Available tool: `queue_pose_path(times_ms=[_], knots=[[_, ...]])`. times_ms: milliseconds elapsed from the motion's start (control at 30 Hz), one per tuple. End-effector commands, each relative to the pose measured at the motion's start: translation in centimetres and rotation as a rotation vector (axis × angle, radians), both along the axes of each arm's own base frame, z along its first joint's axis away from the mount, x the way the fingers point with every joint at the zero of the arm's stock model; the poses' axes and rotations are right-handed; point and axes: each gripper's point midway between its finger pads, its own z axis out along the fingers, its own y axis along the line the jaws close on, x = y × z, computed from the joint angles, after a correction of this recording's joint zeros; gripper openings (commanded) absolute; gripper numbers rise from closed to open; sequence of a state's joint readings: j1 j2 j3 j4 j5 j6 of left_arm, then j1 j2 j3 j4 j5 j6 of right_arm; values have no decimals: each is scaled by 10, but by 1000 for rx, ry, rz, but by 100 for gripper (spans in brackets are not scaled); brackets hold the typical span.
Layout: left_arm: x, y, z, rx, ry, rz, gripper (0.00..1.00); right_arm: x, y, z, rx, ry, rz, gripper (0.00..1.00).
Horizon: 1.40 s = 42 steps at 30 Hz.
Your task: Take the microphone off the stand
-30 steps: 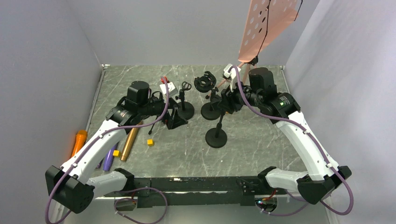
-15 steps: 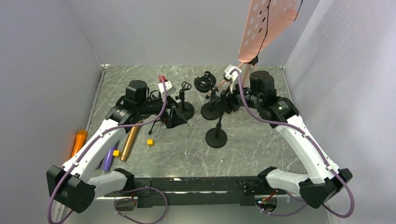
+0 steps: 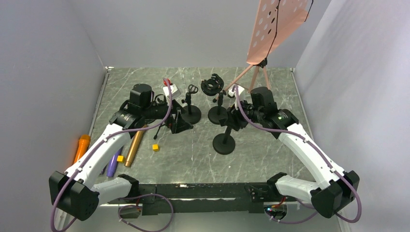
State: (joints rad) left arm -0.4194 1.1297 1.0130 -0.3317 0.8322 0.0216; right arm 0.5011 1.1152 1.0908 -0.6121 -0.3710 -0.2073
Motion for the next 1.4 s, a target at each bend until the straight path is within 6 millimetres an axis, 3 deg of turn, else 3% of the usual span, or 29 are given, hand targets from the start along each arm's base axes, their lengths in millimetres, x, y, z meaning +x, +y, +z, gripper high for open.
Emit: queue_pose_path(times_ms=[0,133,167,233,367,600,800,1033,1133,1233,1367], knots=[[0,-2,11,-38,-33,-20,99,-17,-19,-33,-74,138,-58,0],[0,-2,11,-39,-35,-19,99,-13,-21,-34,-75,135,-75,0],[0,-2,11,-39,-34,-18,99,-12,-21,-33,-71,133,-74,6],[0,-2,11,-38,-35,-16,99,-13,-16,-26,-46,121,-58,31],[4,1,12,-25,-55,-2,99,-9,-3,6,31,70,-1,64],[23,12,23,-1,-119,52,99,18,-4,69,159,19,-72,92],[43,27,28,104,-225,114,99,15,-16,90,143,17,-104,100],[80,65,53,290,-382,321,99,11,-76,73,-67,42,-383,100],[93,91,72,404,-405,437,99,18,-105,77,-126,2,-557,100],[94,113,83,483,-401,521,99,25,-127,88,-157,-50,-690,100],[88,134,79,404,-300,654,99,32,-142,98,-159,-115,-758,100]])
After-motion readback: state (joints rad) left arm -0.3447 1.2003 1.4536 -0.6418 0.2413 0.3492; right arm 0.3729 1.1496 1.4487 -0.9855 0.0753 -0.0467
